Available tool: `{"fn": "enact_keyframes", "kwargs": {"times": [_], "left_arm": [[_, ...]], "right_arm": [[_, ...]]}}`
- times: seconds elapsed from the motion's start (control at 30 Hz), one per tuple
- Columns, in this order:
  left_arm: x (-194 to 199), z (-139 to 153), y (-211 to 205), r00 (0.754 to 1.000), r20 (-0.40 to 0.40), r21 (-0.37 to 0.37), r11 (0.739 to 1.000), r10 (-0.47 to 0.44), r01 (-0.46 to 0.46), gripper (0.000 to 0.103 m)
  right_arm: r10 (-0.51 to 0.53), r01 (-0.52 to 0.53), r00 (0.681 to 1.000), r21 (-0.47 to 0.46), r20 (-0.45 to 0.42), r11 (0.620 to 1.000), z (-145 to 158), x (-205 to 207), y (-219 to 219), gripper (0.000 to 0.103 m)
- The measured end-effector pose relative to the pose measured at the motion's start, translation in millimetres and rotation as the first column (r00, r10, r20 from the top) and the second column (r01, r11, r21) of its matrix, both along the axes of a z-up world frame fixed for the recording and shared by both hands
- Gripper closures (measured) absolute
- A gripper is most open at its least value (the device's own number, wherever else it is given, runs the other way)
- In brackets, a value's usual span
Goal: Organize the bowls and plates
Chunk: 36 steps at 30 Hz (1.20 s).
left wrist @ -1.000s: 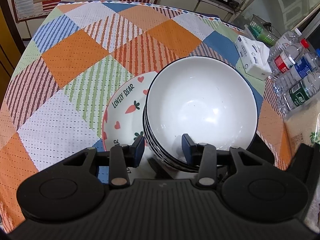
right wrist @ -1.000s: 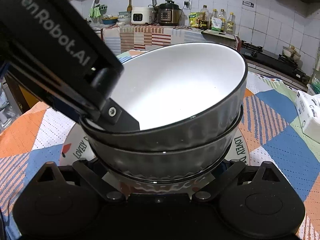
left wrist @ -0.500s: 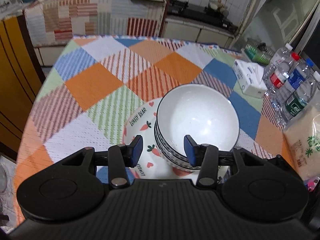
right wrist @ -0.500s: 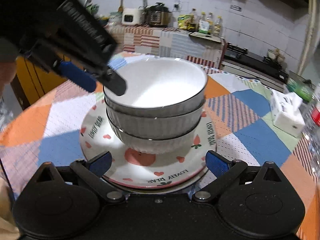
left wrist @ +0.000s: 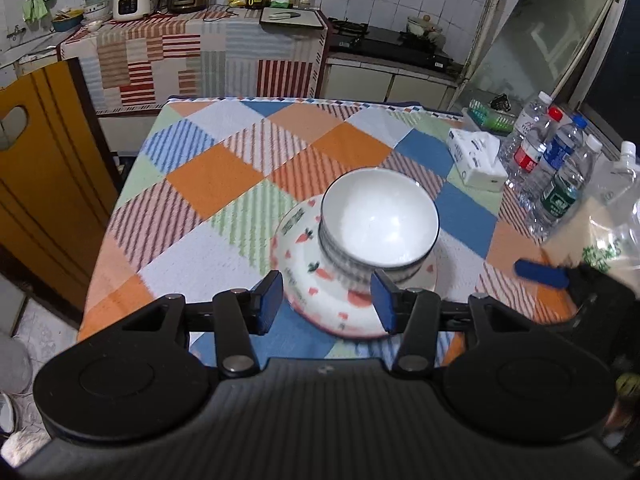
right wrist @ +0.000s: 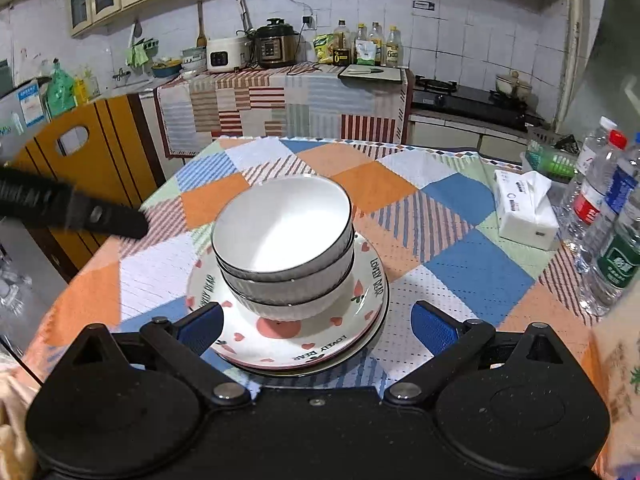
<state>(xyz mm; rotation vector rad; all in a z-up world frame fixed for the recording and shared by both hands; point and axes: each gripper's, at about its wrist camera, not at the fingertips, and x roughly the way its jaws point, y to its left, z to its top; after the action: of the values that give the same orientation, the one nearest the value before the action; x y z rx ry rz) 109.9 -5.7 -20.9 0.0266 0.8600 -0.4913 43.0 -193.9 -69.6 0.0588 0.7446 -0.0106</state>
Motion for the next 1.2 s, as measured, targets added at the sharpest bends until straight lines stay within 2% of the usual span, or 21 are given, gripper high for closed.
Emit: {"fn": "enact_keyframes", "kwargs": {"times": [0.17, 0.33, 0.6, 0.77, 0.93, 1.2], "left_arm": [[-20, 9, 18, 1.000, 0.016, 0.025, 0.999, 0.020, -0.020, 0.052], [-36, 17, 28, 0.999, 0.028, 0.016, 0.999, 0.035, -0.035, 0.046], [-59, 25, 38, 0.993, 0.092, 0.038, 0.997, 0.068, -0.072, 0.035], [-69, 26, 40, 0.989, 0.127, 0.049, 0.996, 0.074, -0.081, 0.027], [-75, 24, 40, 0.989, 0.134, 0.049, 0.996, 0.068, -0.075, 0.016], [-78, 18, 40, 0.988, 0.131, 0.055, 0.994, 0.081, -0.089, 0.008]], "right_arm": [[-0.025, 0.025, 1.000, 0.004, 0.003, 1.000, 21, -16, 4, 0.002], [-0.061, 0.061, 0.998, 0.003, -0.007, 0.998, 38, -29, 11, 0.002], [-0.082, 0.081, 0.997, -0.067, -0.013, 0.994, 56, -49, 27, 0.002], [-0.112, 0.109, 0.993, -0.101, -0.021, 0.989, 58, -59, 30, 0.002], [-0.134, 0.131, 0.990, -0.092, -0.037, 0.987, 56, -65, 29, 0.002], [-0.175, 0.171, 0.982, -0.064, -0.064, 0.983, 51, -74, 24, 0.002]]}}
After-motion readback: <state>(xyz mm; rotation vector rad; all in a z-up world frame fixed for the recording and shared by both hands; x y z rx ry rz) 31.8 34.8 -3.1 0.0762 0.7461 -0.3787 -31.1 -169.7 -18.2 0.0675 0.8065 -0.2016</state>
